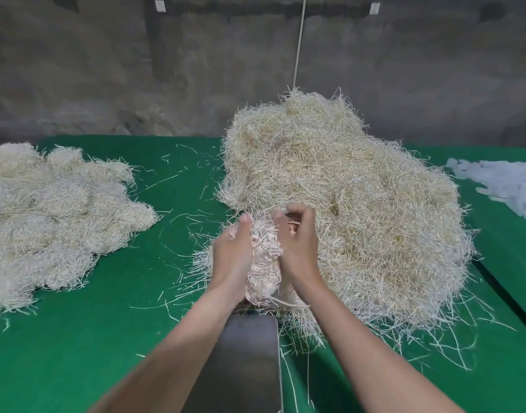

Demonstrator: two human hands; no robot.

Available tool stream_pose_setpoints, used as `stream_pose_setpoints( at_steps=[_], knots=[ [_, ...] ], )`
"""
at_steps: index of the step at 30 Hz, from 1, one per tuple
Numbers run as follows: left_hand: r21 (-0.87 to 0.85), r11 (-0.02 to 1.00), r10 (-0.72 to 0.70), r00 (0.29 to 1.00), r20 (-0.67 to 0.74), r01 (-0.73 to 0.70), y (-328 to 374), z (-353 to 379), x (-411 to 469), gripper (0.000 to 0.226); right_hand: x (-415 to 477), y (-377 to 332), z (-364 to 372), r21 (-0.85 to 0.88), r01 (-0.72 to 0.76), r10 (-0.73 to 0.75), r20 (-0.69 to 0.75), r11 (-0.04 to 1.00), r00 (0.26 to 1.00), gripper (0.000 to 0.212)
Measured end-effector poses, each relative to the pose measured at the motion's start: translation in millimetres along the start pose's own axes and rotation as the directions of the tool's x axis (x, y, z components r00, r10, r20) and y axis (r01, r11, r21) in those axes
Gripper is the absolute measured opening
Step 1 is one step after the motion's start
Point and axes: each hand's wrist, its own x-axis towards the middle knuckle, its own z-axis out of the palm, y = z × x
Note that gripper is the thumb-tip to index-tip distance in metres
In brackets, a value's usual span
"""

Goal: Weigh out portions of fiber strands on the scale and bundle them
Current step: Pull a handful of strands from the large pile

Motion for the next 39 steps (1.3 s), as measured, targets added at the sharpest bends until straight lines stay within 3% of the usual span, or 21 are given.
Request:
stream_pose_setpoints(
  at_steps=[2, 3, 5, 7, 9, 11, 12, 14, 16, 18, 20, 22, 24, 26, 30, 32, 33, 35, 38, 39],
  knots=[
    [0.143, 0.961, 0.237, 0.971, 0.022, -0.237, 5, 1, 2, 0.042, -9, -5, 0, 0.169, -0.071, 0.029, 0.242, 0.983, 0.97, 0.059],
    [0.164, 0.937, 0.307, 0.951, 0.03, -0.308, 6, 2, 3, 0.047, -19, -7, 6, 0.163, -0.085, 0.023, 0.351, 0.983, 0.936, 0.065],
    [0.081, 0.95, 0.301, 0.953, 0.018, -0.302, 10, 4, 3, 0.057, -33, -5, 14, -0.007, 0.034, -0.029, 0.39, 0.999, 0.92, 0.05],
    [-0.045, 0.98, 0.195, 0.981, 0.012, -0.194, 5, -1, 5, 0.067, -27, -4, 13, 0.006, 0.015, -0.016, 0.209, 1.0, 0.978, 0.023],
    [-0.023, 0.994, 0.106, 0.99, 0.094, -0.104, -5, -5, -7, 0.081, -14, -7, 6, 0.159, -0.103, 0.097, 0.046, 0.982, 0.994, 0.022],
    [-0.058, 0.997, -0.043, 0.977, 0.207, 0.056, -11, -3, -25, 0.086, -1, -14, 3, 0.281, -0.131, 0.143, -0.022, 0.951, 0.99, 0.012],
    [-0.193, 0.962, -0.141, 0.959, 0.247, 0.191, -8, -1, -26, 0.08, -1, -13, 4, 0.251, -0.09, 0.097, -0.019, 0.964, 0.995, 0.012],
    [-0.461, 0.817, -0.22, 0.926, 0.306, 0.346, 5, -4, -10, 0.056, -19, -4, 13, -0.012, 0.101, -0.1, 0.056, 0.995, 0.993, 0.019],
    [-0.593, 0.718, -0.294, 0.932, 0.214, 0.363, 15, -11, 9, 0.043, -48, 9, 27, -0.286, 0.369, -0.339, 0.149, 0.884, 0.929, 0.023],
    [-0.457, 0.851, -0.282, 0.959, 0.018, 0.259, 11, -9, 6, 0.039, -48, 5, 30, -0.367, 0.399, -0.356, 0.181, 0.84, 0.917, 0.031],
    [-0.251, 0.953, -0.19, 0.98, -0.059, 0.17, -6, 0, -13, 0.058, -23, -1, 20, -0.306, 0.244, -0.221, 0.109, 0.92, 0.969, 0.041],
    [-0.195, 0.96, -0.208, 0.978, -0.013, 0.202, -12, 0, -15, 0.069, -13, -1, 15, -0.2, 0.186, -0.183, 0.032, 0.962, 0.983, 0.041],
    [-0.183, 0.975, -0.12, 0.992, 0.034, 0.124, 1, -8, -4, 0.051, -35, -2, 27, -0.254, 0.313, -0.329, -0.019, 0.915, 0.944, 0.04],
    [-0.243, 0.963, -0.124, 0.992, -0.004, 0.12, 3, -11, 4, 0.052, -45, -3, 37, -0.33, 0.378, -0.396, 0.013, 0.865, 0.918, 0.035],
    [-0.201, 0.948, -0.239, 0.968, 0.072, 0.248, -1, 0, -14, 0.037, -3, -3, 10, -0.213, 0.144, -0.143, 0.02, 0.966, 0.989, 0.043],
    [-0.177, 0.961, -0.203, 0.977, 0.067, 0.212, 4, -2, -10, 0.028, -22, -5, 20, -0.233, 0.229, -0.252, -0.073, 0.945, 0.965, 0.041],
    [-0.201, 0.96, -0.187, 0.98, 0.066, 0.197, 2, -5, -5, 0.036, -39, -4, 30, -0.254, 0.297, -0.327, -0.082, 0.92, 0.942, 0.036],
    [-0.172, 0.969, -0.169, 0.984, 0.057, 0.176, 1, -9, -5, 0.043, -52, 5, 38, -0.316, 0.365, -0.394, -0.031, 0.876, 0.919, 0.03],
    [-0.035, 0.967, -0.247, 0.963, 0.11, 0.252, -7, -9, -10, 0.028, -24, 23, 18, -0.341, 0.296, -0.298, 0.048, 0.892, 0.953, 0.025],
    [-0.037, 0.954, -0.293, 0.949, 0.116, 0.299, -8, -10, -11, 0.037, -22, 24, 12, -0.32, 0.261, -0.247, 0.085, 0.91, 0.965, 0.023]
  ],
)
